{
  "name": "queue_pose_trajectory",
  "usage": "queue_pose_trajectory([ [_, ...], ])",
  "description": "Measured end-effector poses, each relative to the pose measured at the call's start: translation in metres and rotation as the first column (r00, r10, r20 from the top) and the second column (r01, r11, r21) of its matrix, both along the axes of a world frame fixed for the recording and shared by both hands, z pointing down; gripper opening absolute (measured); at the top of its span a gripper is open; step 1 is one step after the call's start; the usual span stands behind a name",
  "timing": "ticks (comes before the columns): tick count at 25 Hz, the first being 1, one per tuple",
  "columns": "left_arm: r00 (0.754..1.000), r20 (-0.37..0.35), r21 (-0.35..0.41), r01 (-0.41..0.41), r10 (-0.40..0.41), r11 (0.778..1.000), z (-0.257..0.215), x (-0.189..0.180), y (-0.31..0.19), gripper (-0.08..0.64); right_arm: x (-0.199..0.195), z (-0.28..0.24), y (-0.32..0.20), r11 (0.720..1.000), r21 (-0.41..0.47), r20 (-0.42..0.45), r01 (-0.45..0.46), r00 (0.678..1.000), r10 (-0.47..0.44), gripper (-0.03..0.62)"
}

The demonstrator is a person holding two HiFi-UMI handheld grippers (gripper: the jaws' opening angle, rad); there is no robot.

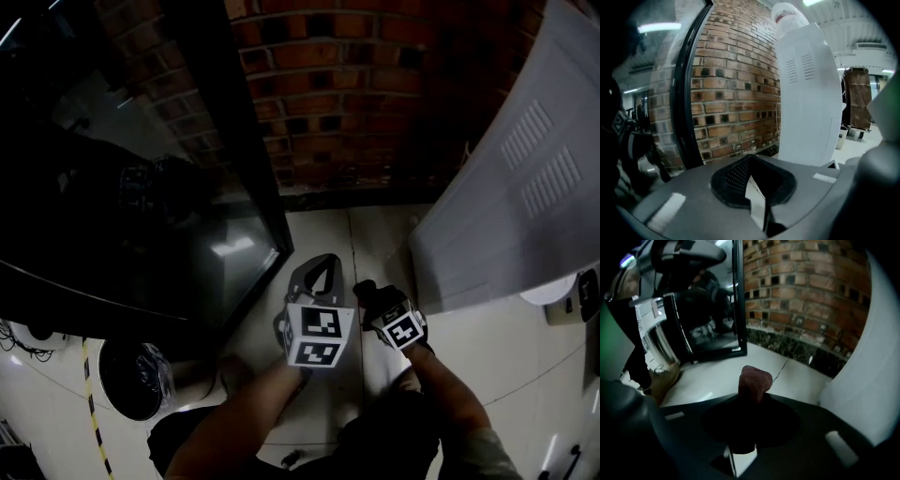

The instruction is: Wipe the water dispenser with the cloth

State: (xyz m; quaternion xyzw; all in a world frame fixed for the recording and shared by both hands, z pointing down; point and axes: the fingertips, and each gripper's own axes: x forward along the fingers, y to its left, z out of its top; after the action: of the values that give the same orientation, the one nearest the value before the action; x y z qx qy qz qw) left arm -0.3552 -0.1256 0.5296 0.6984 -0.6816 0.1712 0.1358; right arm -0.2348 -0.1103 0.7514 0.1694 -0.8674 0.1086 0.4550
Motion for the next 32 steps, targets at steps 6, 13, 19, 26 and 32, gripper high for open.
queue_pose_trajectory([
  [6, 0.997, 0.004, 0.151, -0.074, 0.074, 0.986, -0.108, 0.015, -0.014, 0.000, -0.013, -0.181, -0.026, 0.963, 0.267, 0.178, -0.035, 0.984, -0.013, 0.104],
  [13, 0.986, 0.048, 0.292, -0.168, 0.161, 0.942, -0.212, 0.036, 0.006, 0.000, -0.004, -0.352, -0.021, 0.845, 0.524, 0.251, -0.108, 0.967, -0.033, 0.103],
  [19, 0.997, 0.054, 0.375, -0.076, 0.060, 0.924, -0.239, 0.007, 0.005, 0.000, 0.012, -0.463, -0.052, 0.618, 0.769, 0.183, -0.166, 0.982, 0.036, 0.101],
  [26, 0.992, 0.041, 0.384, -0.122, 0.115, 0.915, -0.251, 0.006, 0.003, 0.000, 0.011, -0.551, -0.086, 0.390, 0.903, 0.133, -0.180, 0.980, 0.145, 0.101],
  [32, 0.990, 0.026, 0.424, -0.134, 0.136, 0.896, -0.266, 0.003, -0.003, 0.000, 0.018, -0.629, -0.122, 0.204, 0.974, 0.046, -0.100, 0.967, 0.251, 0.101],
])
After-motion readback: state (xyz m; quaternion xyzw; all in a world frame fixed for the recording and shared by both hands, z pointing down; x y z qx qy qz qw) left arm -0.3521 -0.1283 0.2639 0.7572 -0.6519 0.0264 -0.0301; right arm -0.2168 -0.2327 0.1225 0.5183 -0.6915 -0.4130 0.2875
